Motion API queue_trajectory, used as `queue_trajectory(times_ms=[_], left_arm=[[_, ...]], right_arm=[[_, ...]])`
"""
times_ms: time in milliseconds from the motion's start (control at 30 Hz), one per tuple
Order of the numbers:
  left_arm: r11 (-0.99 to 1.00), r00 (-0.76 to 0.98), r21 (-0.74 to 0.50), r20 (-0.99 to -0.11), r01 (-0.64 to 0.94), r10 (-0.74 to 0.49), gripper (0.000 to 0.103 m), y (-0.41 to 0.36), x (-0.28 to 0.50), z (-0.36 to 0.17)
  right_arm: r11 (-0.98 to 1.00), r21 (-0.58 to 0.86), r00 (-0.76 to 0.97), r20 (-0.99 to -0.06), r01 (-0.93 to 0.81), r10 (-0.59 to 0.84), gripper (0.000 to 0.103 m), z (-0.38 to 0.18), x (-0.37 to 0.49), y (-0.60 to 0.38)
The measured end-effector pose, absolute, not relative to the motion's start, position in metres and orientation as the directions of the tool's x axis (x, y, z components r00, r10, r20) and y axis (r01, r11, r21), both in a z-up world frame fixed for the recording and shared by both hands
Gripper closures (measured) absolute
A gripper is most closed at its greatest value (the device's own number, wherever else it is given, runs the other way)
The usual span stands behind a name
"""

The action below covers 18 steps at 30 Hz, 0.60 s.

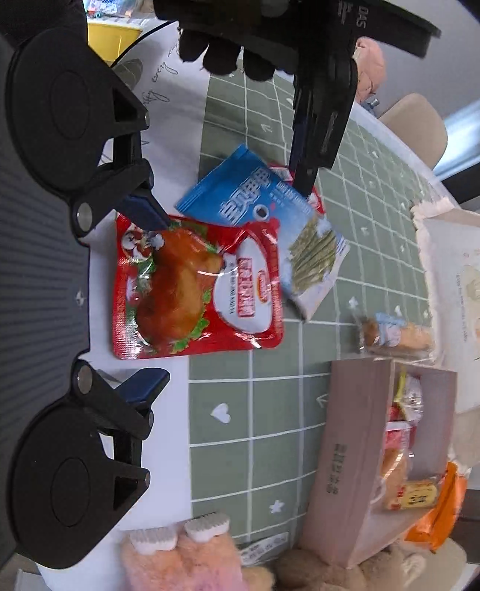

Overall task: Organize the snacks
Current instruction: 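Grasp the small red packet with left tool while right tool reaches for bread stick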

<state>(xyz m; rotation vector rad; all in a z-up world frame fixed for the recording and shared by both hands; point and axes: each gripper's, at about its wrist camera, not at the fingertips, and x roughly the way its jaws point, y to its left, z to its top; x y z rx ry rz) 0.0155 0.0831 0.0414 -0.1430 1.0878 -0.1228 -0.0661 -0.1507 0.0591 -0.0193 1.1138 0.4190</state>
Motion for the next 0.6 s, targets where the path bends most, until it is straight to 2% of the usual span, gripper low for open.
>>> queue_trajectory(times_ms=[167,333,400,533,600], left_arm=[[0.988,0.457,-0.102,-0.878,0.115,-0.143,0.063,0.073,-0.001,0.037],[0.998,0.467,0.004,-0.884,0.059,-0.024,0.063,0.094,-0.012,0.035],[0.999,0.460,-0.038,-0.887,0.007,-0.037,0.063,0.107,-0.014,0.039],[0.964,0.426,-0.249,-0.885,-0.089,-0.189,0.063,0.121,-0.005,0.038],[0.963,0.426,-0.249,-0.886,-0.102,-0.184,0.063,0.115,0.004,0.037]], right_arm=[[0.916,0.107,0.389,-0.882,-0.387,0.267,0.018,0.054,-0.057,-0.140],[0.944,-0.013,0.460,-0.876,-0.328,0.148,0.017,0.051,-0.044,-0.150],[0.958,-0.013,0.471,-0.873,-0.285,0.128,0.017,0.053,-0.039,-0.158],[0.969,0.019,0.468,-0.873,-0.248,0.137,0.017,0.055,-0.035,-0.170],[0.968,0.031,0.466,-0.872,-0.248,0.147,0.017,0.058,-0.040,-0.171]])
